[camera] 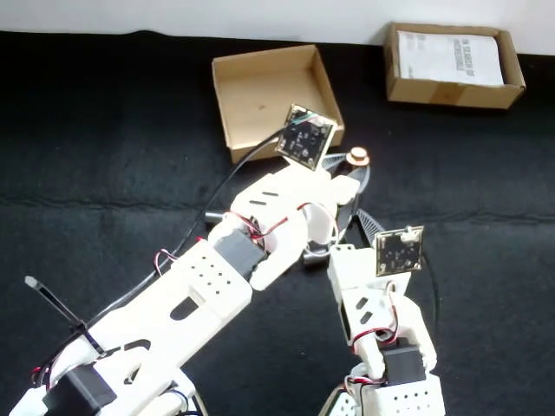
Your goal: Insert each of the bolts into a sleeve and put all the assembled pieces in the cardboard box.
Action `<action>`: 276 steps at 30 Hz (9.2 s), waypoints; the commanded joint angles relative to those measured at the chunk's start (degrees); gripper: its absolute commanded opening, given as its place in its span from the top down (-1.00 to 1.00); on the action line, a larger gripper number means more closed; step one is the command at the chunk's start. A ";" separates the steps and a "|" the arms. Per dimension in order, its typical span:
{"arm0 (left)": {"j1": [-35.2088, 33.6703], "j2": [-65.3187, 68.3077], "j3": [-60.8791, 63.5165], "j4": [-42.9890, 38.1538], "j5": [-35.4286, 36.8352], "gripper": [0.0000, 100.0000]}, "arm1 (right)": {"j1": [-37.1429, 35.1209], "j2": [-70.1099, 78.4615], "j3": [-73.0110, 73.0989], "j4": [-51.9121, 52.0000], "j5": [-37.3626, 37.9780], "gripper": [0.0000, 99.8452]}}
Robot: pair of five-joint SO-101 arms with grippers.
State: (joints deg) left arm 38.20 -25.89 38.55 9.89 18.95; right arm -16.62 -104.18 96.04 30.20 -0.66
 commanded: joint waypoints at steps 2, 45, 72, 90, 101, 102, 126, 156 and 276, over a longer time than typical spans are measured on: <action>-0.48 -1.71 0.13 2.46 0.35 0.98 | -0.22 -0.84 7.16 -1.27 -0.53 0.99; -22.20 -42.59 -2.51 42.73 3.87 0.47 | -0.22 -0.84 3.47 -5.32 -0.53 0.99; -47.96 -66.24 40.40 27.08 3.87 0.97 | -0.22 35.12 -35.74 -13.14 -0.53 0.99; -49.54 -77.76 57.10 26.99 3.87 0.97 | -0.22 81.89 -75.21 -18.95 -0.53 0.99; -49.27 -77.23 58.51 32.62 3.87 0.97 | -0.13 112.84 -104.13 -18.95 -0.53 0.99; -49.19 -77.32 58.51 33.41 3.87 0.97 | -0.13 115.65 -106.77 -18.68 -0.53 0.99; -49.01 -77.23 58.51 32.62 3.78 0.97 | -0.57 163.47 -161.63 16.40 -0.18 0.98; -49.10 -77.23 58.51 32.62 3.78 0.97 | -2.15 153.63 -196.97 70.90 3.87 0.45; -49.45 -77.49 58.51 32.70 -1.05 0.97 | -8.48 123.21 -79.08 39.96 64.79 0.98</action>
State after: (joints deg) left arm -10.86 -102.99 96.13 43.21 18.33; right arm -25.41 17.76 16.40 68.97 63.60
